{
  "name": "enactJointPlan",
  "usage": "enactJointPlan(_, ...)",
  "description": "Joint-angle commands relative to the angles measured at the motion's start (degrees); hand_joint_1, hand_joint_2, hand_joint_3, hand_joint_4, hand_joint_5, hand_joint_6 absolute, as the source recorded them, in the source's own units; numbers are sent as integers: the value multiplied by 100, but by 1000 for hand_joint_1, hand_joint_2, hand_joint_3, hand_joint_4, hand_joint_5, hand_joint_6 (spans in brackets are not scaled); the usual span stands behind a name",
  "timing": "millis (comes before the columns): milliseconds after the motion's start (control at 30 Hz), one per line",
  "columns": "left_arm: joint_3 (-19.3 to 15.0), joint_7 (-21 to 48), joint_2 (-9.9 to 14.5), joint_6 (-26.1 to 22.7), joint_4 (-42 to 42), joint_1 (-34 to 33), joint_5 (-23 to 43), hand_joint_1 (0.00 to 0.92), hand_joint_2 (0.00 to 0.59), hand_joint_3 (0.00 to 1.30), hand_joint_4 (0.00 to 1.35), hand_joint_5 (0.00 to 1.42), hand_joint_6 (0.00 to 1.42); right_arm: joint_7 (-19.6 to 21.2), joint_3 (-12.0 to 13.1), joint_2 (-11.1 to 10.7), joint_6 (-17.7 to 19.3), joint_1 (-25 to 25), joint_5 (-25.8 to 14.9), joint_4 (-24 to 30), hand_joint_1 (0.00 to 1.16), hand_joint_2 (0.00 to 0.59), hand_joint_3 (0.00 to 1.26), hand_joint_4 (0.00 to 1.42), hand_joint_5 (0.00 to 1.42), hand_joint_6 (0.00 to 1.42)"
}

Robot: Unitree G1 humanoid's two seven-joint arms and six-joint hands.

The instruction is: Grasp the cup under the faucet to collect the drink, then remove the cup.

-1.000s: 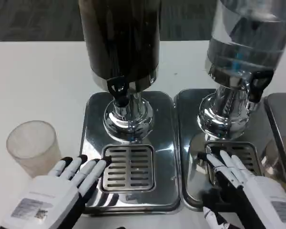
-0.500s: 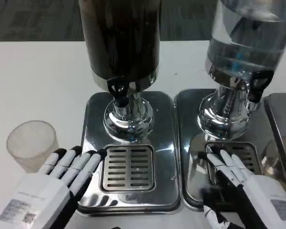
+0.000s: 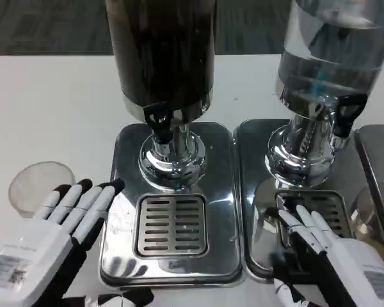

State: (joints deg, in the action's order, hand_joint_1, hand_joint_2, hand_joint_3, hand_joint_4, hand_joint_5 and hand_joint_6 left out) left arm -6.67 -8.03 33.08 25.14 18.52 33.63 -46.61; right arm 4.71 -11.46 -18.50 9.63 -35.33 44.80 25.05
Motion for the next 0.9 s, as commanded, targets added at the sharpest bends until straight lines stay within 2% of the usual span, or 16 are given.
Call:
enactJointPlan(33,-110,48,2,-93,-46,-11,49,0,68,0,0,0,0,32,25,-14,55,-28,-51,13,561,572,108,0,0,112)
enactJointPlan(600,-271,-227,73,-452,-843,-529,76,0,46,0,0,0,0,40,-13,-5,69,-46,-99,-33,561,572,106,0,0,113)
enactJointPlan(900,-332,-110,106,-792,-1077,-791,148,0,41,0,0,0,0,89,-33,23,54,-108,-63,-10,560,572,101,0,0,113)
